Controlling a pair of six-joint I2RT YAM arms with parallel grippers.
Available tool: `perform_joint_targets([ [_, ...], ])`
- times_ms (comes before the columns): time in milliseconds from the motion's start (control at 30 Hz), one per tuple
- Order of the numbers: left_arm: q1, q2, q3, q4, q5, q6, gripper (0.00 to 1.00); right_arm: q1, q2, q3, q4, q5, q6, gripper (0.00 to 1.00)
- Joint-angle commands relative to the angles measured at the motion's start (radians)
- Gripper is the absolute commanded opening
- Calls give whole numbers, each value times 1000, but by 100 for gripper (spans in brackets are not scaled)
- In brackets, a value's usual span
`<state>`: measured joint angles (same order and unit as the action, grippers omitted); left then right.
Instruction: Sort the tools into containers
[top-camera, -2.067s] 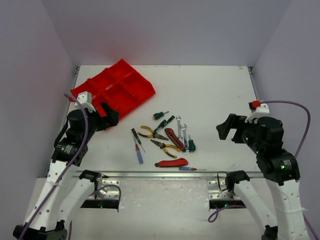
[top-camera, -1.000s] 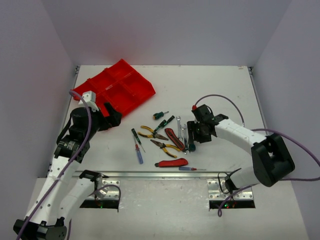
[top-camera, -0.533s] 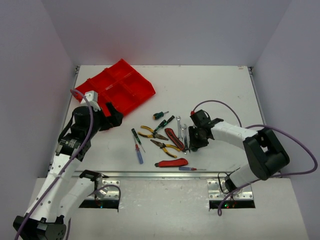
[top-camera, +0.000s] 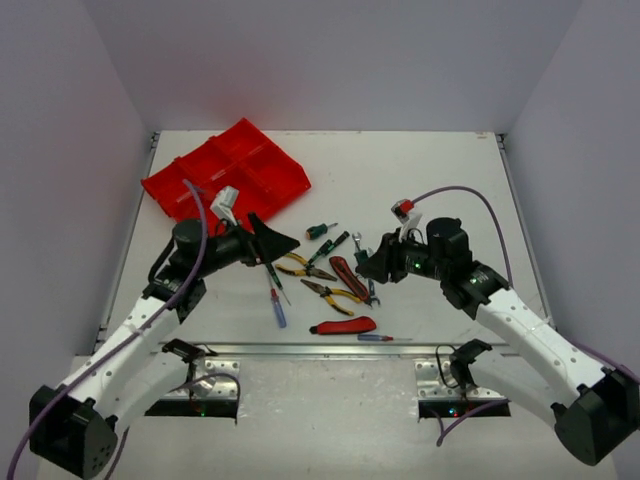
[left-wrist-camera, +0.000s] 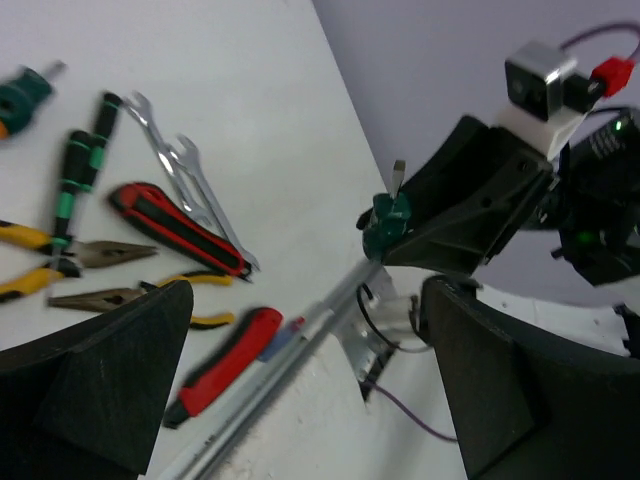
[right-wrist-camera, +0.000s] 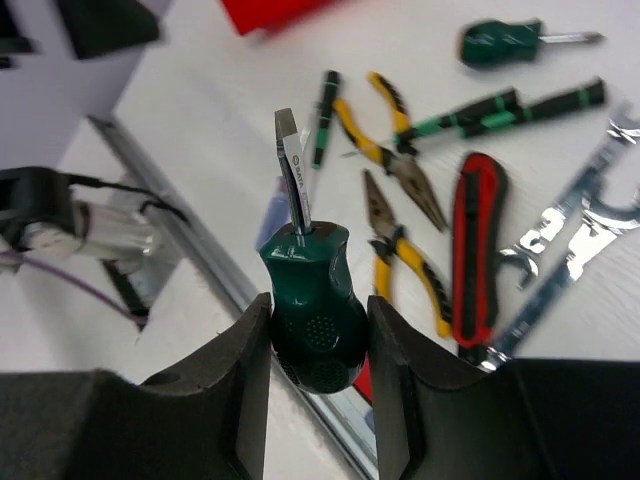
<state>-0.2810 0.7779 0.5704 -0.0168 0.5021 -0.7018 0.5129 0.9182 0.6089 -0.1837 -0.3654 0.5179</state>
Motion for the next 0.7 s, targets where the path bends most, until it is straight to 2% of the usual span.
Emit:
perform_joint_targets([
  [0, -183, 98, 25, 350, 91, -176, 100, 9, -32, -23, 286, -352, 40, 0],
  [133, -350, 179, 87, 347, -19, -148, 99, 14, -25, -16, 349, -405, 86, 0],
  [233, -392, 228, 103, 379, -52, -144, 95, 25, -22, -22, 387, -430, 108, 0],
  [367, -427, 264, 104, 427, -64, -143, 79, 37, -12, -21, 395, -431, 119, 0],
  [500, -444, 279, 109, 459, -71, -134, 72, 50, 5, -17, 418, -452, 132, 0],
  [567, -450, 297, 118, 456, -81, -127, 54, 73, 10, -10, 430, -451, 133, 0],
  [633, -452, 307, 129, 449, -83, -124, 30, 89, 17, -5, 432, -444, 127, 0],
  [667, -453, 311, 132, 445, -86, -121, 22, 94, 21, -5, 433, -443, 126, 0],
])
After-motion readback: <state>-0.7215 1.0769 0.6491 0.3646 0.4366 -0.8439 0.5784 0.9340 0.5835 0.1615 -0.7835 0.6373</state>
